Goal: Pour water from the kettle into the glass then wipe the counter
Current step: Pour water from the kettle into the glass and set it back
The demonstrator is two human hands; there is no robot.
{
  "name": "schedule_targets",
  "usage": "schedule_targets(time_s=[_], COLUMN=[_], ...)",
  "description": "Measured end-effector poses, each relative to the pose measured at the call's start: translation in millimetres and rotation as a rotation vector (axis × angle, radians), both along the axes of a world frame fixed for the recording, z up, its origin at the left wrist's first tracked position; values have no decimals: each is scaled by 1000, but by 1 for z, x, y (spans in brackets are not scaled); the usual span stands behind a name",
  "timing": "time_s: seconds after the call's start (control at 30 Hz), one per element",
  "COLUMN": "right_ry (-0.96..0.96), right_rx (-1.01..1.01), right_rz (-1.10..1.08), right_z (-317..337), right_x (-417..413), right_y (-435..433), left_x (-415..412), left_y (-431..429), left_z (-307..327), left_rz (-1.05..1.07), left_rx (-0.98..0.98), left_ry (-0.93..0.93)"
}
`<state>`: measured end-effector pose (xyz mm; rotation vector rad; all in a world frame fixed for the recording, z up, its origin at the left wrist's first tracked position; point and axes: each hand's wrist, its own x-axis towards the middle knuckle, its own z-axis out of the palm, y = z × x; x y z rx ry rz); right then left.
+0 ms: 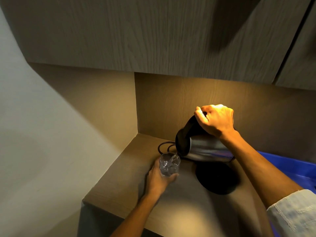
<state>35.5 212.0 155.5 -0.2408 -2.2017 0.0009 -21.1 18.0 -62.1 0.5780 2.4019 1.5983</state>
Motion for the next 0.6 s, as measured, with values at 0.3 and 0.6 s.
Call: schedule_targets(time_s=[0.3,0.6], right_ry=[22,77], right_rx=[33,8], right_rz=[4,12], right_z=[4,-4], right_x=[1,6], right_y=[-4,5], left_x=[0,0], left_y=[-1,-1], left_z=[2,-1], left_rz=[5,1], left_rx=[-16,5], left_ry=[21,14])
